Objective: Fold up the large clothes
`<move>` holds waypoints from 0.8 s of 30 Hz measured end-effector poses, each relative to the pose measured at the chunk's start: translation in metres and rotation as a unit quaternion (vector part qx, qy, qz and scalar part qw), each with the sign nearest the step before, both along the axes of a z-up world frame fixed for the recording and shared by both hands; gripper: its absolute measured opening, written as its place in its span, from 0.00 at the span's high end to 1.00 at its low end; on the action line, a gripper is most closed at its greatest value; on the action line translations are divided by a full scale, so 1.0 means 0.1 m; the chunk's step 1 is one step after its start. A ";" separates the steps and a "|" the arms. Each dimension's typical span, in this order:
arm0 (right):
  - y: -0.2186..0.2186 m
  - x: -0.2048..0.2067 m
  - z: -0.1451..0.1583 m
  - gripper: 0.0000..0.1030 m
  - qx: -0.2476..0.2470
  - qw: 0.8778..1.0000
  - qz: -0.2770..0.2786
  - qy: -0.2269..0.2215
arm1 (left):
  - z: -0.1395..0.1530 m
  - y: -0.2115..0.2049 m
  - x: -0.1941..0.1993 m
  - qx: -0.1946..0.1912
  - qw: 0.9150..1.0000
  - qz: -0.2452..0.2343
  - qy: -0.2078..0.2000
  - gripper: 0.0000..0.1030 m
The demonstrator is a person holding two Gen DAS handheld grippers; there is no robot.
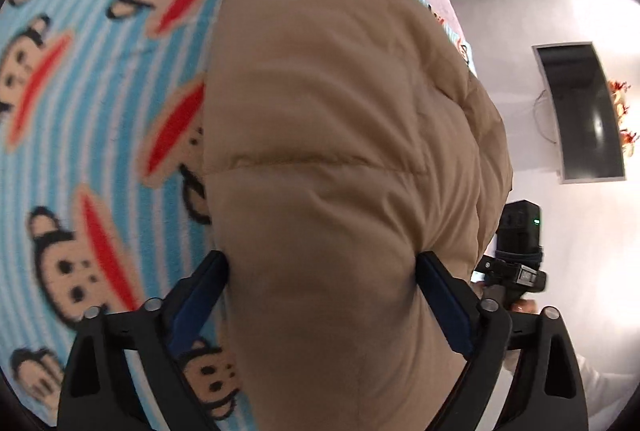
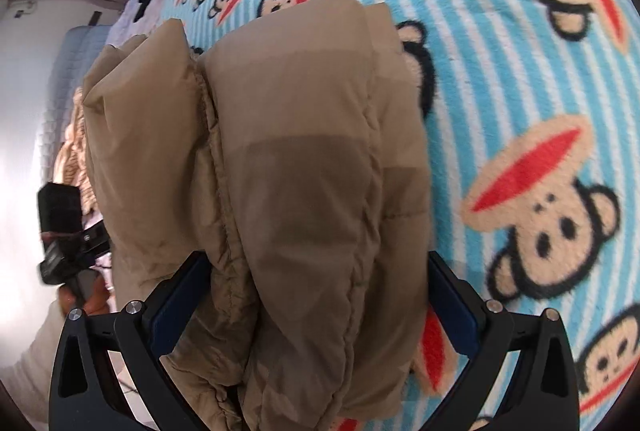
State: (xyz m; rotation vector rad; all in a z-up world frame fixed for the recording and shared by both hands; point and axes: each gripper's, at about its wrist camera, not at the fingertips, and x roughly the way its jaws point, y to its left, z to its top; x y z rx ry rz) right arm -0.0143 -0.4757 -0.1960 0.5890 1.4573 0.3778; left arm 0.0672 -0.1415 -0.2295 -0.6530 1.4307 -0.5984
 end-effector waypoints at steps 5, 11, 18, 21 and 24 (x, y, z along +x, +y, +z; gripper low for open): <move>0.07 0.23 -0.17 0.00 0.069 0.998 -0.003 0.002 | -0.14 -0.18 0.04 -0.012 1.000 -0.003 0.007 0.00; 0.17 0.30 -0.24 0.08 0.080 0.996 -0.039 0.025 | -0.04 -0.32 0.04 0.023 1.000 0.002 0.004 0.17; 0.26 0.16 0.13 0.60 0.098 0.994 -0.039 -0.002 | 0.40 -0.23 -0.05 0.032 0.999 -0.007 -0.042 0.37; 0.40 0.16 0.31 0.60 0.112 0.993 -0.039 -0.021 | 0.56 -0.03 -0.04 0.022 0.998 0.002 -0.055 0.37; 0.62 0.19 0.46 0.60 0.122 0.991 -0.037 -0.037 | 0.71 0.31 0.00 0.021 0.998 0.013 -0.065 0.37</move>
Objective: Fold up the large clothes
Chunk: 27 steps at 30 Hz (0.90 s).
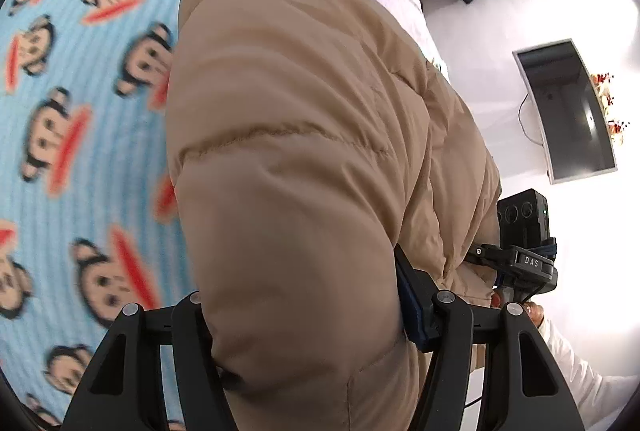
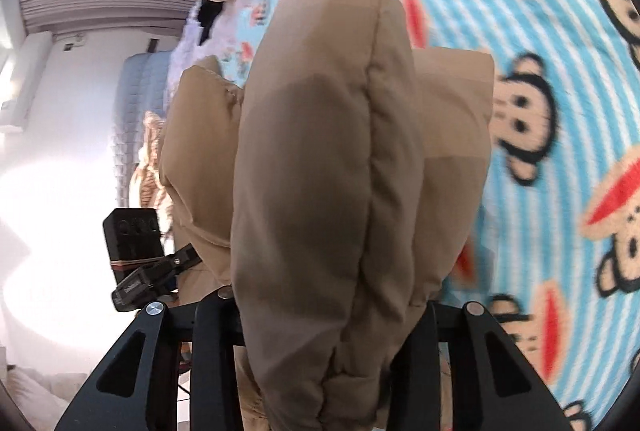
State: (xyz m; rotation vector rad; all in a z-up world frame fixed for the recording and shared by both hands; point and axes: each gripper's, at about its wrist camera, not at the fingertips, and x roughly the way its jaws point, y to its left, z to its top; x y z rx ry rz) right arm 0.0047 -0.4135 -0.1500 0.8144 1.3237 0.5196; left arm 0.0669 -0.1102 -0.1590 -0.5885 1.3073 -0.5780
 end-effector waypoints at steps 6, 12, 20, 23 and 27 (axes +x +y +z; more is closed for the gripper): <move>0.85 0.24 0.08 0.60 0.001 1.000 0.018 -0.023 | 0.11 0.96 0.12 0.021 0.999 0.023 -0.021 0.37; 1.92 0.53 -0.07 0.60 0.015 0.999 0.030 -0.035 | 0.09 2.19 0.31 0.063 0.996 0.054 -0.029 0.37; 2.99 0.97 -0.64 0.51 -0.022 0.999 0.043 0.004 | -0.59 3.26 0.52 0.121 0.987 0.106 0.001 0.24; 3.02 0.90 -0.50 0.50 -0.058 0.998 0.035 0.013 | -0.52 3.43 0.44 0.131 0.985 0.110 0.000 0.24; 2.67 0.62 0.12 0.49 -0.163 0.986 0.017 -0.041 | -0.09 3.71 0.41 0.164 0.977 0.125 -0.053 0.24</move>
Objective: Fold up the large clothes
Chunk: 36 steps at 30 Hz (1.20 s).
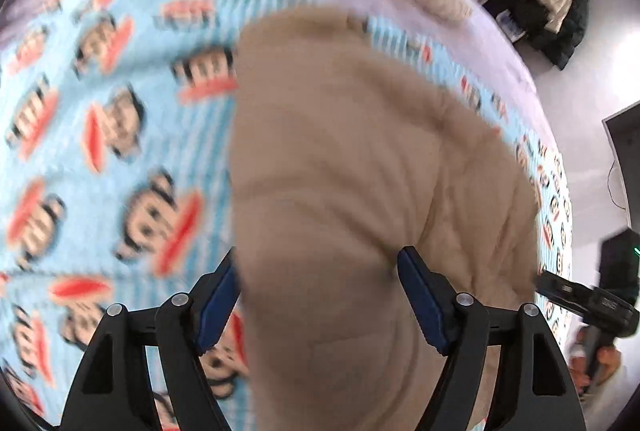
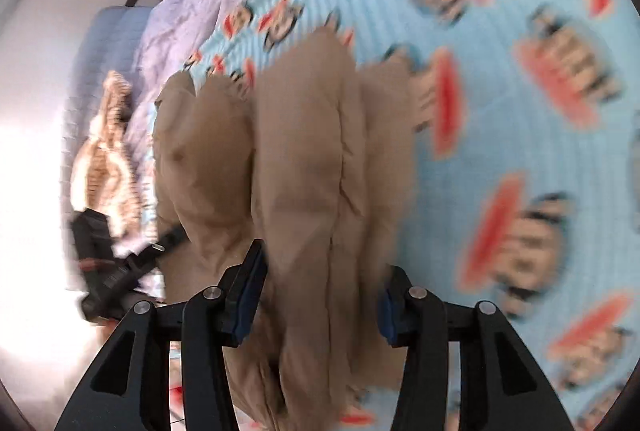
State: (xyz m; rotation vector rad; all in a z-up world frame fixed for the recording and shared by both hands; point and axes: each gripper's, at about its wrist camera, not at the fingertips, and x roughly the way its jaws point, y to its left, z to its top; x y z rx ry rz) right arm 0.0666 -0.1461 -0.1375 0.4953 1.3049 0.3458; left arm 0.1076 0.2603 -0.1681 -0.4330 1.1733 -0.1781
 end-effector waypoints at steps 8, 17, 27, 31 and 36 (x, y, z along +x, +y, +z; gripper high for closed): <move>0.18 -0.05 0.19 0.50 0.088 0.996 0.032 0.010 | 0.18 -0.38 0.68 0.021 0.999 -0.002 -0.035 0.24; 0.28 -0.25 -0.58 0.96 -0.008 0.996 -0.007 0.083 | -0.17 -1.29 0.90 0.114 0.992 -0.060 -0.017 0.24; 0.10 -0.52 -0.59 0.97 0.004 0.995 -0.040 0.088 | 0.07 -1.29 0.75 0.145 0.987 -0.064 -0.026 0.23; 0.07 -0.58 -0.27 0.94 -0.027 0.998 -0.021 0.061 | 0.39 -1.03 0.30 0.130 0.987 -0.074 -0.050 0.22; 0.10 -0.77 0.22 0.92 -0.038 0.999 0.003 0.006 | 0.38 -0.85 -0.33 0.121 0.989 -0.077 -0.022 0.23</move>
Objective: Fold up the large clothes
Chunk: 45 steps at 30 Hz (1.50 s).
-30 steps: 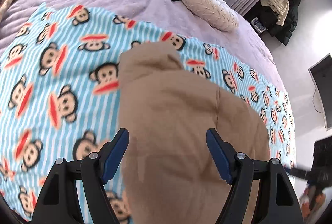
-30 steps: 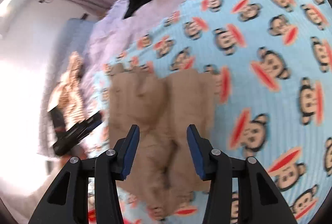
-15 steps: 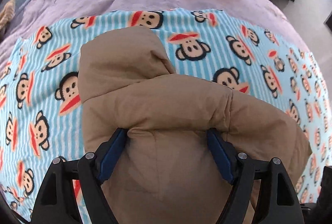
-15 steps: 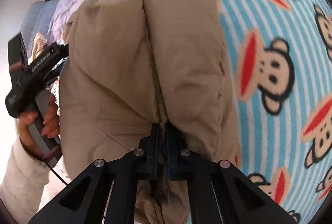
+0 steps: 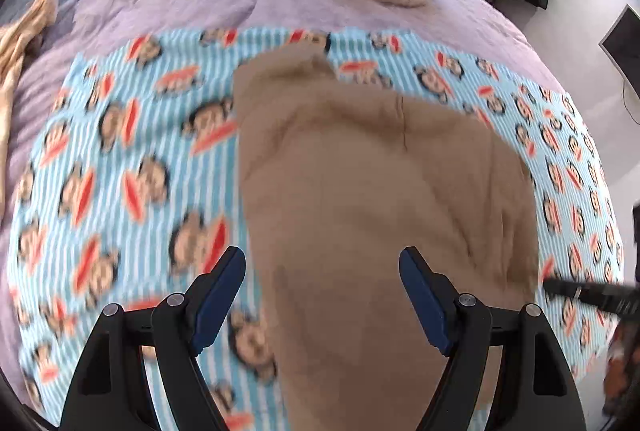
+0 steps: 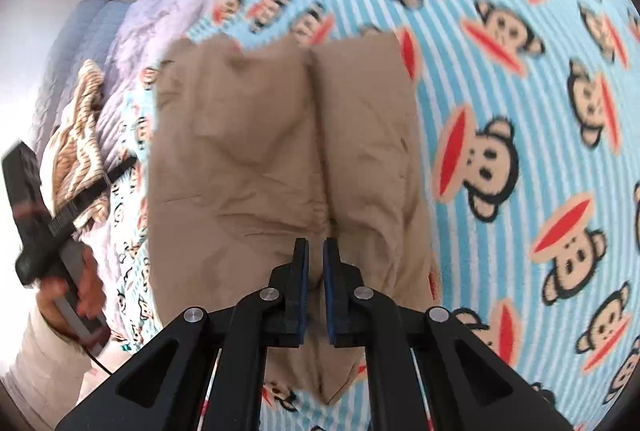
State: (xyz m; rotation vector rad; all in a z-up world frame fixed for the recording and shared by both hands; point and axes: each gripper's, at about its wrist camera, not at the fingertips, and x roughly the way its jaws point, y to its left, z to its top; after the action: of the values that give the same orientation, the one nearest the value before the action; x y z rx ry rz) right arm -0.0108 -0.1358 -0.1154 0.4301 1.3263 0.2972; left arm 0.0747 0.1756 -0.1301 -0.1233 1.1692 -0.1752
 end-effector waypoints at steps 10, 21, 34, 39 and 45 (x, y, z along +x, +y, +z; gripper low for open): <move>0.43 -0.06 -0.34 0.92 -0.054 0.996 0.035 0.060 | -0.48 0.01 -0.52 -0.019 0.996 0.031 0.081 0.22; 0.38 -0.15 -0.01 0.92 -0.079 0.995 0.027 0.058 | -0.22 0.00 -0.49 0.001 0.997 0.025 0.071 0.22; 0.40 -0.32 0.10 0.92 -0.084 0.995 0.001 0.063 | -0.13 0.01 -0.62 0.025 0.997 0.013 0.066 0.22; 0.43 -0.34 0.13 0.92 -0.085 0.995 0.006 0.057 | -0.09 0.04 -0.68 0.023 0.997 0.022 0.067 0.22; 0.40 -0.42 0.14 0.92 -0.078 0.996 0.005 0.051 | -0.07 -0.06 -0.78 0.029 0.998 0.013 0.062 0.01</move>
State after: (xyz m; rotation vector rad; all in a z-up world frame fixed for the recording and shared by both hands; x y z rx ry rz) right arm -0.0529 -0.0954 -0.1009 0.3120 1.4407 0.1799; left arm -0.0033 0.1697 -0.1370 -0.0993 1.2953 -0.1130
